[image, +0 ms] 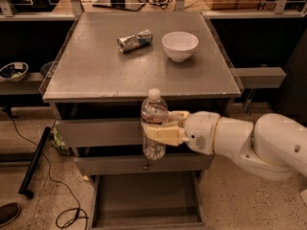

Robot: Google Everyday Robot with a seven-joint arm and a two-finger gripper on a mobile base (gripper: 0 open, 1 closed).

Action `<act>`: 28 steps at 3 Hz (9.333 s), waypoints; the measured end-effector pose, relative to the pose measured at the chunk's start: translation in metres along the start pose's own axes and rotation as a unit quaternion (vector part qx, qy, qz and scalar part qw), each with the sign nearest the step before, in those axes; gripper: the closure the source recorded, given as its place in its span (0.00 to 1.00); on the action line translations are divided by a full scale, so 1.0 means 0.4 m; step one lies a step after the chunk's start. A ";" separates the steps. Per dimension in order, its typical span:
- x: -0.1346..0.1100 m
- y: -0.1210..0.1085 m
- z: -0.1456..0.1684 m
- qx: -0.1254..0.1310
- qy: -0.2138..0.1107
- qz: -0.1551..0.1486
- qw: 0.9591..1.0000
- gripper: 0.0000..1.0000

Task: Place water bottle into bottom drawer

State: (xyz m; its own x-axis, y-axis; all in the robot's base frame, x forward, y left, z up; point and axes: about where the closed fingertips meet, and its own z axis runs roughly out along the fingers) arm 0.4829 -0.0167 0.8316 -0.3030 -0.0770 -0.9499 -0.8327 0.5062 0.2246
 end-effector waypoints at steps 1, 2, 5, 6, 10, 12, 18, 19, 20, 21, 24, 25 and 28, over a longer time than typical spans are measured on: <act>0.067 0.007 -0.012 0.001 0.008 0.024 1.000 1.00; 0.069 0.008 -0.011 0.001 0.009 0.024 1.000 1.00; 0.176 -0.040 0.031 0.039 -0.031 0.064 0.997 1.00; 0.221 -0.075 0.041 0.058 -0.044 0.078 0.994 1.00; 0.340 -0.084 0.070 0.083 -0.036 0.122 0.988 1.00; 0.367 -0.077 0.073 0.157 -0.101 0.120 0.975 1.00; 0.610 -0.126 0.066 0.284 -0.075 0.197 0.935 1.00; 0.610 -0.126 0.066 0.284 -0.075 0.197 0.935 1.00; 0.604 -0.148 0.069 0.296 -0.093 0.180 0.933 1.00; 0.588 -0.206 0.069 0.328 -0.136 0.145 0.924 1.00; 0.605 -0.253 0.076 0.371 -0.171 0.109 0.906 1.00; 0.713 -0.237 0.117 0.390 -0.169 0.131 0.895 1.00; 0.841 -0.203 0.122 0.416 -0.148 0.145 0.885 1.00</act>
Offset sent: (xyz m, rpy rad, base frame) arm -0.0113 -0.0044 -0.0215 0.0071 0.0451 -0.0090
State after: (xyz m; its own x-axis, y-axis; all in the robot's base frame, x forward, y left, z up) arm 0.4711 -0.0416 0.4830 -0.2107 0.3254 -0.9218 -0.0729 0.9351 0.3468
